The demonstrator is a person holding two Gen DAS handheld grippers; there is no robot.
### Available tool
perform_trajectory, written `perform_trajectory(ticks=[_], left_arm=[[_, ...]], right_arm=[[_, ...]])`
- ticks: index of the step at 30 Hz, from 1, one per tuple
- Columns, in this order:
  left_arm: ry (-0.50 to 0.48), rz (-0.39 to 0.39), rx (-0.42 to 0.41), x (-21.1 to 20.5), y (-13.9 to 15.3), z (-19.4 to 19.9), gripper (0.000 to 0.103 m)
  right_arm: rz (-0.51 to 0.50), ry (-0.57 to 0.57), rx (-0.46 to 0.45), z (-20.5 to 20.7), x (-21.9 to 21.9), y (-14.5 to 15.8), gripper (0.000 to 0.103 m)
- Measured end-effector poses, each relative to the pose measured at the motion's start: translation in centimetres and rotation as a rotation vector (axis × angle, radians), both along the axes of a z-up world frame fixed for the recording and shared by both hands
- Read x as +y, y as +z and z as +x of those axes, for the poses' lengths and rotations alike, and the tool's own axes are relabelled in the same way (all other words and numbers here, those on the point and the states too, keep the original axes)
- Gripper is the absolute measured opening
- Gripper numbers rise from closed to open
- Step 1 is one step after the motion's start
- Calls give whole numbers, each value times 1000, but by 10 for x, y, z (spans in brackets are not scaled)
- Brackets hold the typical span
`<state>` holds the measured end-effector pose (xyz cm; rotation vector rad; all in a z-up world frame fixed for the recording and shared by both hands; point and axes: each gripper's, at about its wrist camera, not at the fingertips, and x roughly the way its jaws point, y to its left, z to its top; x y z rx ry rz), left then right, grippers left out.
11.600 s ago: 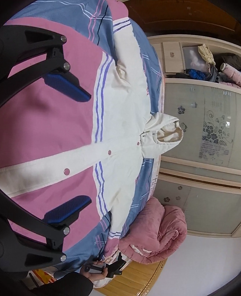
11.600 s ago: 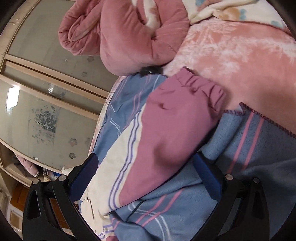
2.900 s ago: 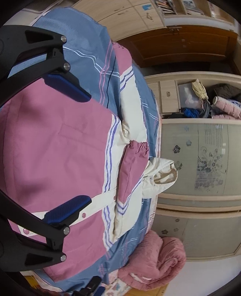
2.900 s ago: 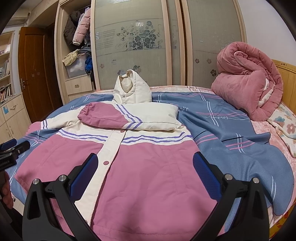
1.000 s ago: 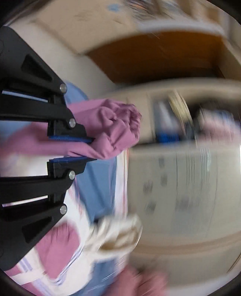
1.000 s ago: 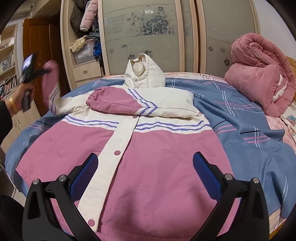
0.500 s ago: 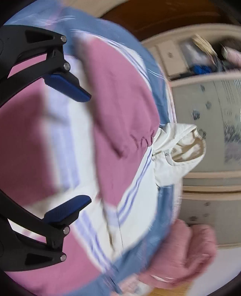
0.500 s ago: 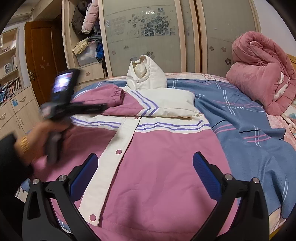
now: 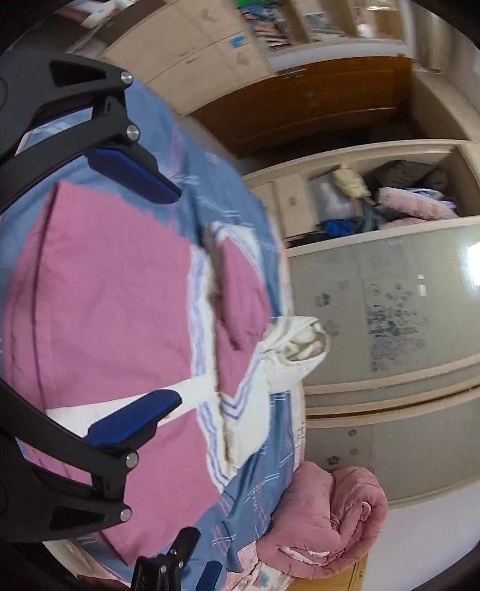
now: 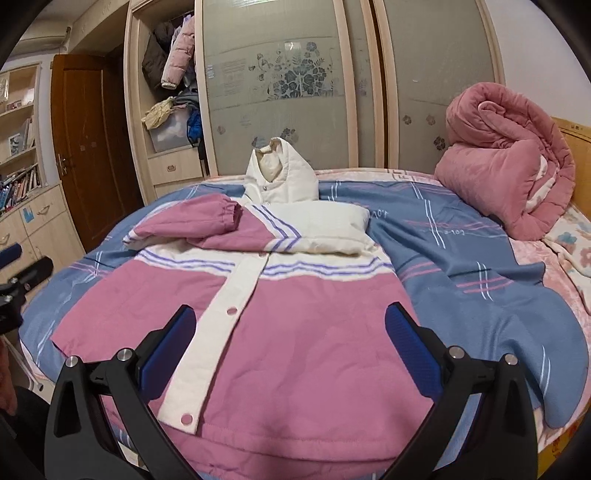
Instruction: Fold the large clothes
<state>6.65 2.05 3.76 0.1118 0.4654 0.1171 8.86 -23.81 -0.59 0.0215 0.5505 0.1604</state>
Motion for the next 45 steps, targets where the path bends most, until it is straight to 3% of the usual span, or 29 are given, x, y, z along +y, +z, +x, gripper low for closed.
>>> perform_trajectory(ticks=[5,8,15,45], left_arm=[[-24,10,53,-4,-19,13,101],[-31,-23,86,1,-24,18,101],[-13,-20,51,4,-19,15,101],[-20,-47,51,11,-19,15,101]], right_arm=[[-22,-7,28,-7,8,-13,102],[-35,-9,22,-8,11,-15,102],[-41,-6,19,-4,18,-17,102],[-56,-4,33,0,23,-20,102]])
